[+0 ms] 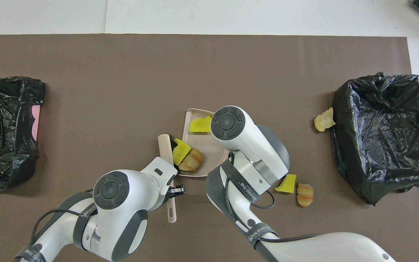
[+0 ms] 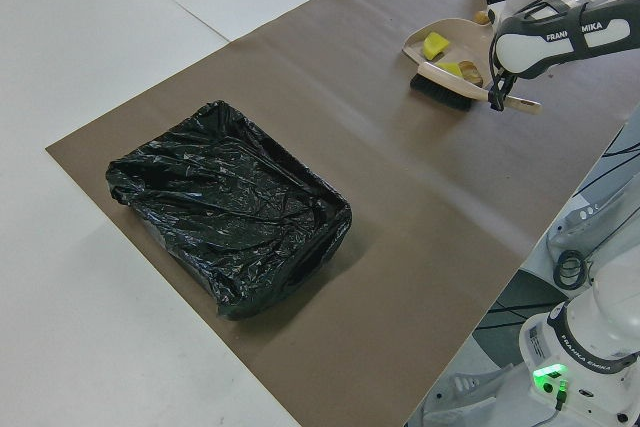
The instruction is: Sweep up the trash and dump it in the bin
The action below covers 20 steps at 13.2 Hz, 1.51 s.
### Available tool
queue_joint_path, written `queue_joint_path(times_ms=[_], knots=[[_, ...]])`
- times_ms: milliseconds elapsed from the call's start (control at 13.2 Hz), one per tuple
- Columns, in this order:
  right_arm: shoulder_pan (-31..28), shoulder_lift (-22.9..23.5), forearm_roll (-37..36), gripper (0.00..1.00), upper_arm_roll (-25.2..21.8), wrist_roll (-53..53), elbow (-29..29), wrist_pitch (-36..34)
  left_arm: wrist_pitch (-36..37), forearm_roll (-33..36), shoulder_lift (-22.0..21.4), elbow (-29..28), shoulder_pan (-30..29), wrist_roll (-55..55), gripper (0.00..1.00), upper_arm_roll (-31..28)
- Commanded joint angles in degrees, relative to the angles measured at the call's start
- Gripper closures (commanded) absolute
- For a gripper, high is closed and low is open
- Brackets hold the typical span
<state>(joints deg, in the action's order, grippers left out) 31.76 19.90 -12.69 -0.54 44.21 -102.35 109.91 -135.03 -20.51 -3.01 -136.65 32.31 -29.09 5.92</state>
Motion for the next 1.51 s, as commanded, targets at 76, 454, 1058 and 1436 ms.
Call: queue_joint_path(times_ms=[76,454,1058,1436], knots=[[-0.2,-1.4,-1.0,1.0,0.4,0.0,-2.5,1.3,-0.1,-1.8,4.2,6.5,2.3,2.9,1.0,-0.6],[-0.5,-1.4,-0.5,1.0,0.4,-0.2,-2.4,1.1,5.1,-0.7,3.5,7.8,1.2,-1.1,1.0,-1.4],[-2.7,-3.7,-0.2,1.0,0.4,0.6,-0.8,-0.7,25.1,15.0,-3.8,14.4,-4.7,-6.0,1.0,-1.7],[-9.6,-8.8,2.3,1.0,0.4,8.8,0.0,-5.7,21.5,14.2,-8.3,5.3,3.4,-11.7,1.0,-1.3]])
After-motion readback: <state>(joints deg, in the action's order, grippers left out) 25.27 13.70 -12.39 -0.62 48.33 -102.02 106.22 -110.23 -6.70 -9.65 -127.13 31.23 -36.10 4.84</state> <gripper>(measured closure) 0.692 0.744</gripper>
